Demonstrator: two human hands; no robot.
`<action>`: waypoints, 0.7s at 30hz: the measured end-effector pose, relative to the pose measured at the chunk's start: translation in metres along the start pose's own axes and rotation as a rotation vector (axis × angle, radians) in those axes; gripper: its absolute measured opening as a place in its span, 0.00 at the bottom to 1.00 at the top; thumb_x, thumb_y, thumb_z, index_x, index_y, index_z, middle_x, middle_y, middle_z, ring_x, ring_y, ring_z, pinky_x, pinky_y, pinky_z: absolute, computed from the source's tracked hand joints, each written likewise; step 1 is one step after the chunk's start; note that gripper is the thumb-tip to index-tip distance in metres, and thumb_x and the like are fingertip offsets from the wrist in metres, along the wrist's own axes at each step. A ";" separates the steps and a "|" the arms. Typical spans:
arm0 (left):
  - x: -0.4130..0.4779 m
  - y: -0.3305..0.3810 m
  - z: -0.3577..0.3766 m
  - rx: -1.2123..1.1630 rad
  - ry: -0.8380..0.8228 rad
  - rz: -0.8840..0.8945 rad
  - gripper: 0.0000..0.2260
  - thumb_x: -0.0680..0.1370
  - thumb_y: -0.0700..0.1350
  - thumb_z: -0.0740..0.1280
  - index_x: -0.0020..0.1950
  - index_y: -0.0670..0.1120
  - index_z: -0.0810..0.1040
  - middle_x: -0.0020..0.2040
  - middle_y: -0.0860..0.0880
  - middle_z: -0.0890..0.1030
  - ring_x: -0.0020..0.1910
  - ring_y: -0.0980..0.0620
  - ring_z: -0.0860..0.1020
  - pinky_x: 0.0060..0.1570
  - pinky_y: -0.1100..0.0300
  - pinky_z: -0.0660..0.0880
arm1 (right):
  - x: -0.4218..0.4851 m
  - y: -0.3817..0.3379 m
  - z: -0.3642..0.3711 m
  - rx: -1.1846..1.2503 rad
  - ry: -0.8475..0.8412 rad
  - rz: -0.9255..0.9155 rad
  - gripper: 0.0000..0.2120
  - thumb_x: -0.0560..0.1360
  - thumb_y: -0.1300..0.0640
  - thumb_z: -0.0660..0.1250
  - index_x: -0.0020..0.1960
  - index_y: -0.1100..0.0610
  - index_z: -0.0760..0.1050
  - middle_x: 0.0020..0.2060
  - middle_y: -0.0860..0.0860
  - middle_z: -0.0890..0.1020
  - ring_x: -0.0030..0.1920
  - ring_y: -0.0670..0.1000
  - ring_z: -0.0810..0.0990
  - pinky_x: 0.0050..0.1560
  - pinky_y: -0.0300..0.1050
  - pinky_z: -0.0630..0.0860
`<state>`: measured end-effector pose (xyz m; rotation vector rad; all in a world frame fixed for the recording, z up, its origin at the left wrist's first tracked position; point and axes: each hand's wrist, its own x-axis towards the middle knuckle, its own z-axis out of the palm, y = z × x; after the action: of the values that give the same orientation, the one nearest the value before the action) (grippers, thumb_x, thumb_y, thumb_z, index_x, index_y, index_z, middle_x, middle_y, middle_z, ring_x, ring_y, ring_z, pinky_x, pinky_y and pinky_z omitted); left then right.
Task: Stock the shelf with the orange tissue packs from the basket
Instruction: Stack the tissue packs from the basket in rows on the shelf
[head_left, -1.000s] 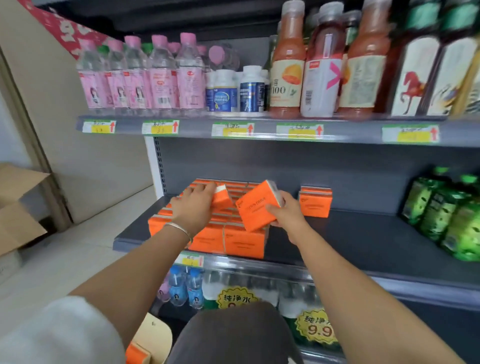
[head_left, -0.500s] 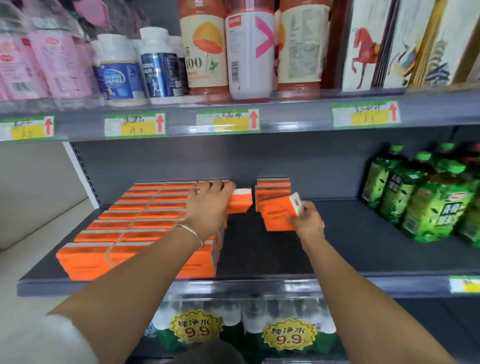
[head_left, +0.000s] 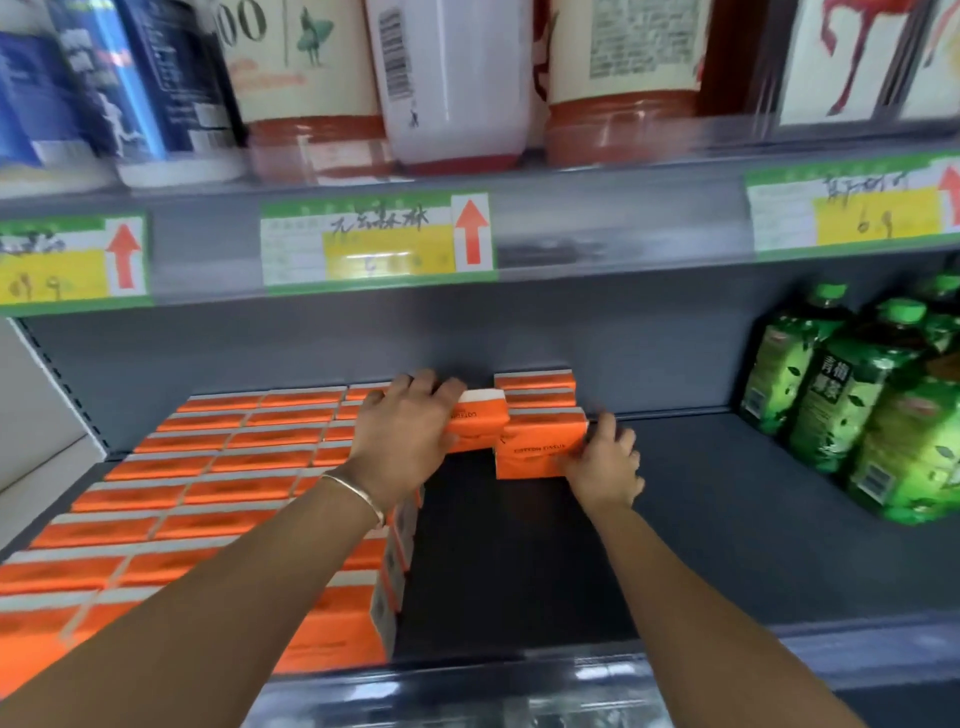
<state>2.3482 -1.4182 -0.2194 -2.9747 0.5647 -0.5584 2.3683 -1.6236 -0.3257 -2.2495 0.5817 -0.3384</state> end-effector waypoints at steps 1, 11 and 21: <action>0.002 0.000 0.002 0.003 0.008 0.004 0.24 0.77 0.51 0.64 0.71 0.53 0.61 0.65 0.49 0.69 0.65 0.47 0.68 0.60 0.50 0.69 | -0.002 -0.001 0.002 -0.076 0.042 -0.082 0.34 0.70 0.53 0.69 0.71 0.48 0.58 0.66 0.55 0.64 0.67 0.61 0.64 0.64 0.62 0.62; 0.005 -0.003 0.001 0.011 0.039 0.007 0.23 0.77 0.51 0.64 0.70 0.53 0.62 0.63 0.49 0.70 0.63 0.47 0.69 0.57 0.52 0.70 | 0.001 -0.040 0.016 -0.775 0.017 -0.730 0.28 0.74 0.54 0.67 0.71 0.44 0.63 0.76 0.51 0.54 0.76 0.61 0.47 0.67 0.74 0.40; -0.004 -0.018 0.001 0.020 0.024 -0.018 0.25 0.76 0.52 0.65 0.71 0.54 0.62 0.63 0.50 0.70 0.64 0.47 0.69 0.59 0.50 0.71 | 0.012 -0.045 0.018 -0.783 -0.048 -0.672 0.35 0.72 0.55 0.69 0.73 0.39 0.56 0.75 0.48 0.59 0.75 0.58 0.56 0.68 0.74 0.44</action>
<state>2.3511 -1.3997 -0.2190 -2.9613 0.5310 -0.5976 2.3990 -1.5919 -0.3038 -3.1741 -0.1425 -0.4293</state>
